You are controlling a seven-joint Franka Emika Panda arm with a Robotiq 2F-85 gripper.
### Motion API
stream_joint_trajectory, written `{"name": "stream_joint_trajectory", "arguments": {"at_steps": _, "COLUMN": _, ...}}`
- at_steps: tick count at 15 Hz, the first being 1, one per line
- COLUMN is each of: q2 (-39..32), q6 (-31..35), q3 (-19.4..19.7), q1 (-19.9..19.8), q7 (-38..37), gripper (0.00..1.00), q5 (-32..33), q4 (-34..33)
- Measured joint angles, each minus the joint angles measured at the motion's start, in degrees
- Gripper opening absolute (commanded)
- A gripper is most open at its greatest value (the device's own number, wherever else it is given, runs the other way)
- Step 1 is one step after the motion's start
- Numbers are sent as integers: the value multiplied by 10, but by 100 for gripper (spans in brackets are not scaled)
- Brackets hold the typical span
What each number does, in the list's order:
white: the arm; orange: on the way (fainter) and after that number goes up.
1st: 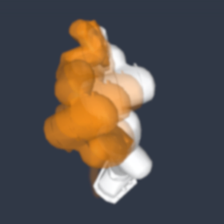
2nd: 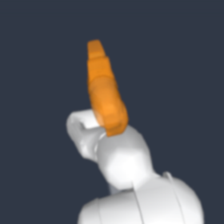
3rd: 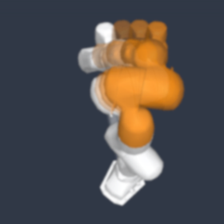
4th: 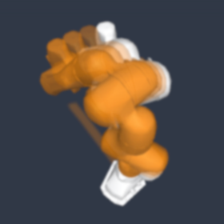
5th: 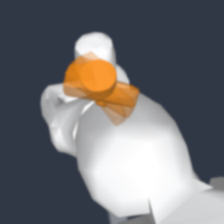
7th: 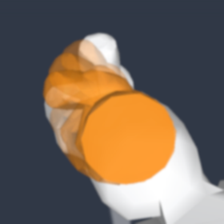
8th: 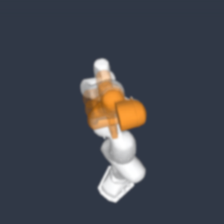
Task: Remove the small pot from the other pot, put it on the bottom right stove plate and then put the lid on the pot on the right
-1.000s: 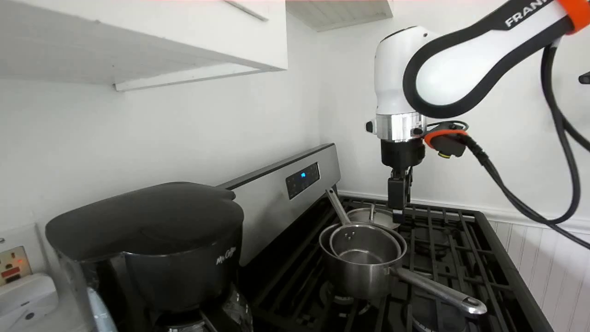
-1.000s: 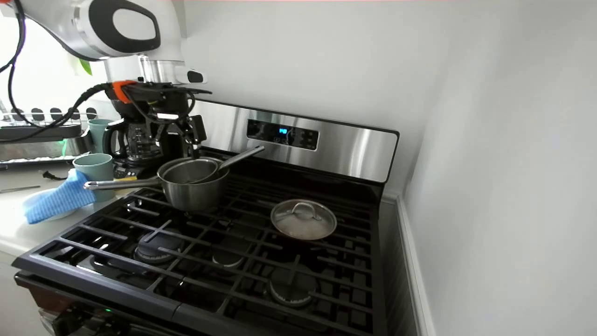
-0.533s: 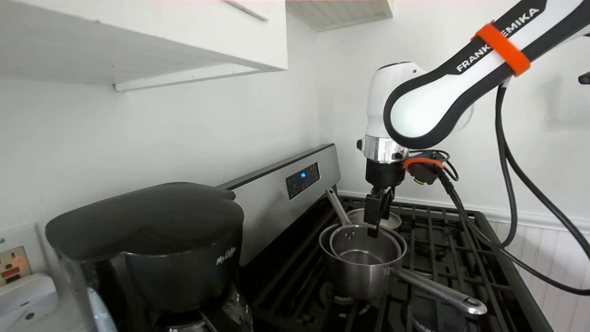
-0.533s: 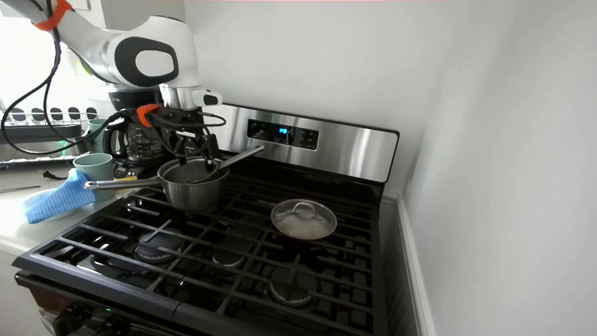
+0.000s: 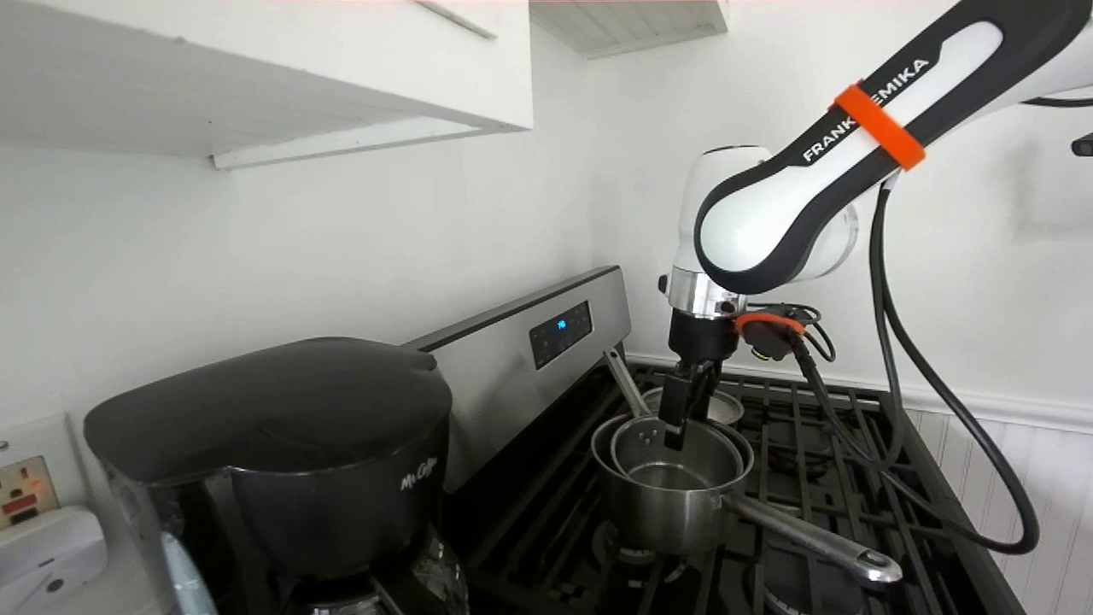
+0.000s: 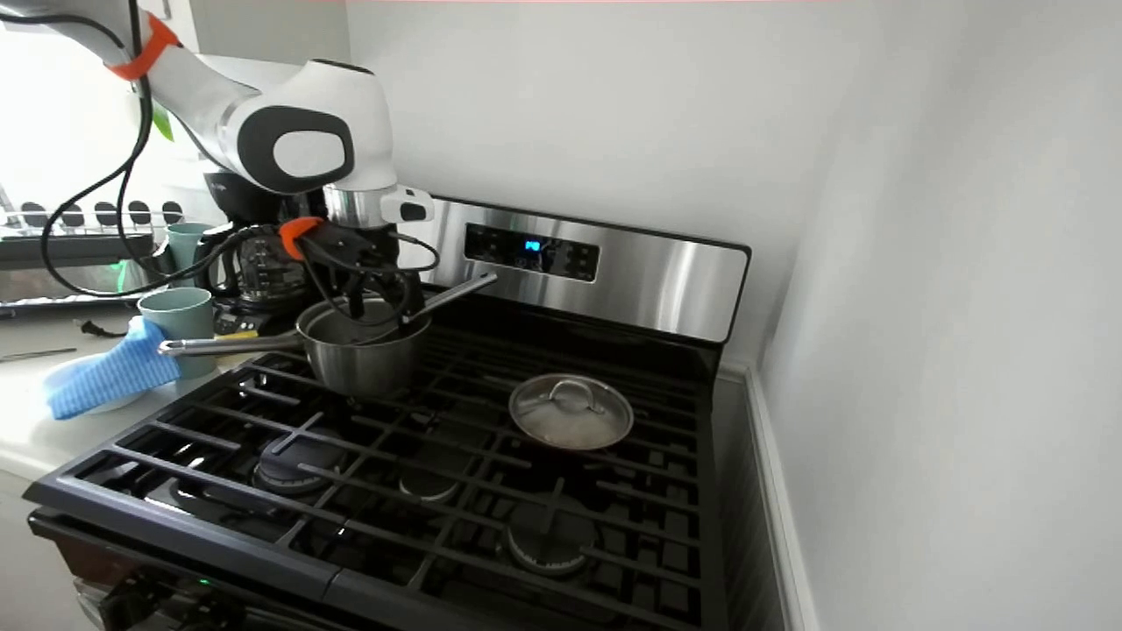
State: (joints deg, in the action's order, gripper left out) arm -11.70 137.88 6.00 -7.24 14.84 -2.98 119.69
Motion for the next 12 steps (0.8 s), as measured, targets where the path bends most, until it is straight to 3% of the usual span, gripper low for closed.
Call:
{"name": "stream_joint_trajectory", "arguments": {"at_steps": 1, "q2": -2, "q6": 0, "q3": 0, "q1": -1, "q7": 3, "gripper": 72, "q5": -4, "q4": -2}}
{"name": "stream_joint_trajectory", "arguments": {"at_steps": 11, "q2": -10, "q6": 0, "q3": -1, "q1": -17, "q7": 23, "gripper": 2, "q5": -18, "q4": -11}}
{"name": "stream_joint_trajectory", "arguments": {"at_steps": 12, "q2": -10, "q6": 0, "q3": -1, "q1": -19, "q7": 25, "gripper": 1, "q5": -18, "q4": -13}}
